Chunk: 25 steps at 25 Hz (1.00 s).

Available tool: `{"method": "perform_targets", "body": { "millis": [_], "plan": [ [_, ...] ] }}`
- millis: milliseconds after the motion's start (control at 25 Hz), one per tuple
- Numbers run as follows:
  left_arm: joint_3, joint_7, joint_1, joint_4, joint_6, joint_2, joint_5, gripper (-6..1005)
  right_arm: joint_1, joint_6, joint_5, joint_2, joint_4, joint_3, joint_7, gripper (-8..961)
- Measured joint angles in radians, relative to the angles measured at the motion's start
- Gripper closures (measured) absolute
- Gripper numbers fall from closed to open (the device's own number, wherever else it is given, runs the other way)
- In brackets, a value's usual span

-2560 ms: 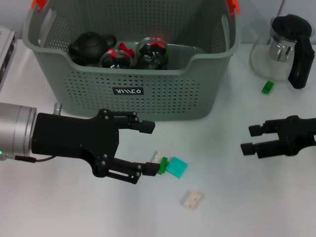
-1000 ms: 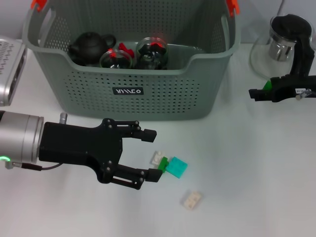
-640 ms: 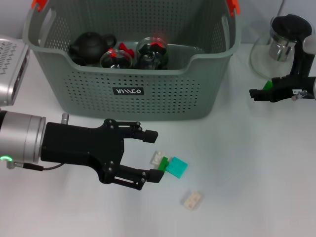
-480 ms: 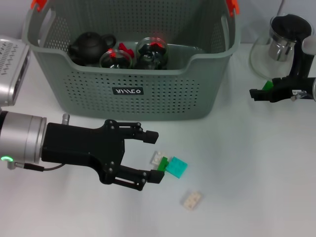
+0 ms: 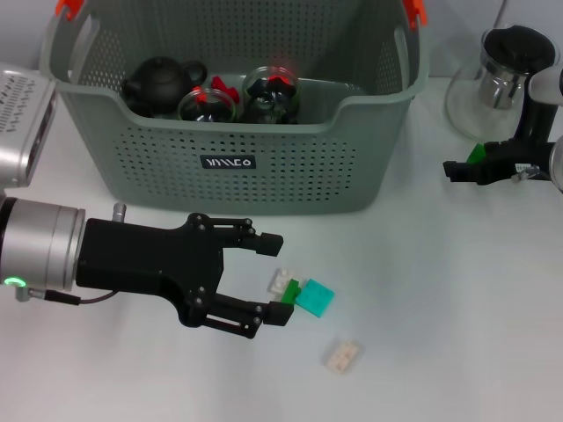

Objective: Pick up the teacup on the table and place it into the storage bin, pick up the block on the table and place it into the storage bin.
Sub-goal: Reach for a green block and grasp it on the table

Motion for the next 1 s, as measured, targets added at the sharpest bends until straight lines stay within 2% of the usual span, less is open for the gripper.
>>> {"method": "perform_targets", "body": {
  "millis": [1000],
  "plan": [
    [0.000, -0.001, -0.003, 0.000, -0.001, 0.000, 0.021, 139, 0.033, 0.063, 0.012, 0.003, 0.067, -0.002, -0.017, 129]
  ]
}}
